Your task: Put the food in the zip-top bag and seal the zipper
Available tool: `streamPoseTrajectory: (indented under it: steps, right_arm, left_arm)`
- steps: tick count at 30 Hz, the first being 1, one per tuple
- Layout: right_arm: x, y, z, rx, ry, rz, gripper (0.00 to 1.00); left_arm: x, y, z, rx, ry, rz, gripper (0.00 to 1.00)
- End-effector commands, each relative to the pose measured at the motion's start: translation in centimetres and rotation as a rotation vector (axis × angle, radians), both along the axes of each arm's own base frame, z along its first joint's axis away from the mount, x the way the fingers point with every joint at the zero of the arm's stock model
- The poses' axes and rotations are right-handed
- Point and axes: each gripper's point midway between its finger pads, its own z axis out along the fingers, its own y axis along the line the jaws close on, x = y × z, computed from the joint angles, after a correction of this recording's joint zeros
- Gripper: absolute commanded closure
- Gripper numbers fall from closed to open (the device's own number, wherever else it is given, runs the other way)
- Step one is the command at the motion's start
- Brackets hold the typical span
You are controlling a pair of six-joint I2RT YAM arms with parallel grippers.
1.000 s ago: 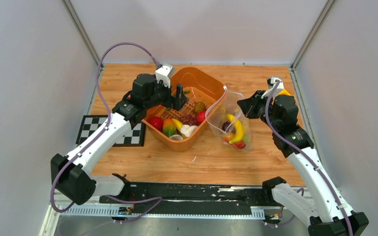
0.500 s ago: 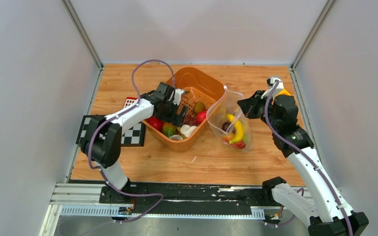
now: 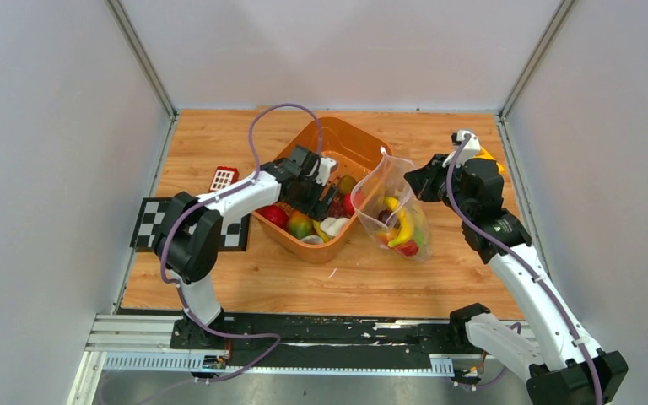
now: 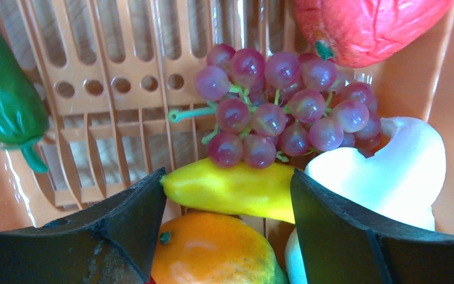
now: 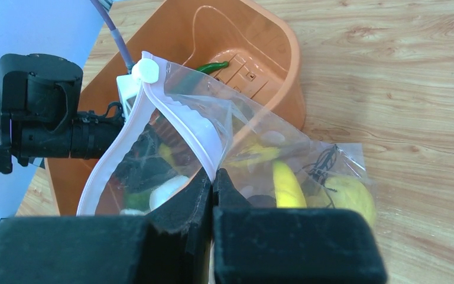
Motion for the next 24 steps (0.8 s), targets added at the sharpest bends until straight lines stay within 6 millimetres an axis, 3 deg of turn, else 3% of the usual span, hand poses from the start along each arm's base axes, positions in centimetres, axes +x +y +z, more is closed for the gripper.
streamPoseTrajectory:
  steps: [1,4,9,12,18,21,24]
  right_arm:
    - [0.8,-0.3,2.8,0.011,-0.082,-0.022,1.00]
    - [1.0,-1.1,2.6,-0.004,-0.087,-0.067,1.00]
    - [1.2,-3.8,2.8,-0.060,-0.148,-0.194,1.00]
    - [1.2,-4.8,3.1,-0.078,-0.176,-0.238,1.00]
    - [1.3,-5.3,3.2,-0.058,-0.193,-0.278,1.00]
    - [1.3,-5.5,3.3,-0.056,-0.196,-0.293,1.00]
    - [1.4,-5.6,3.5,-0.054,-0.194,-0.300,1.00]
  left_arm:
    - [-0.8,-3.0,-1.3,-0.004,-0.011,-0.035,0.26]
    - [-0.5,-4.3,-0.7,-0.072,-0.029,-0.004,0.43]
    - [0.4,-6.0,2.1,-0.213,-0.122,0.058,0.46]
    - [1.0,-6.2,3.4,-0.263,-0.166,0.100,0.36]
    - [4.7,-7.3,7.8,-0.325,-0.303,0.124,0.11]
    - [6.3,-9.1,9.4,-0.388,-0.322,0.100,0.08]
    - [7.7,-10.9,9.4,-0.437,-0.313,0.097,0.08]
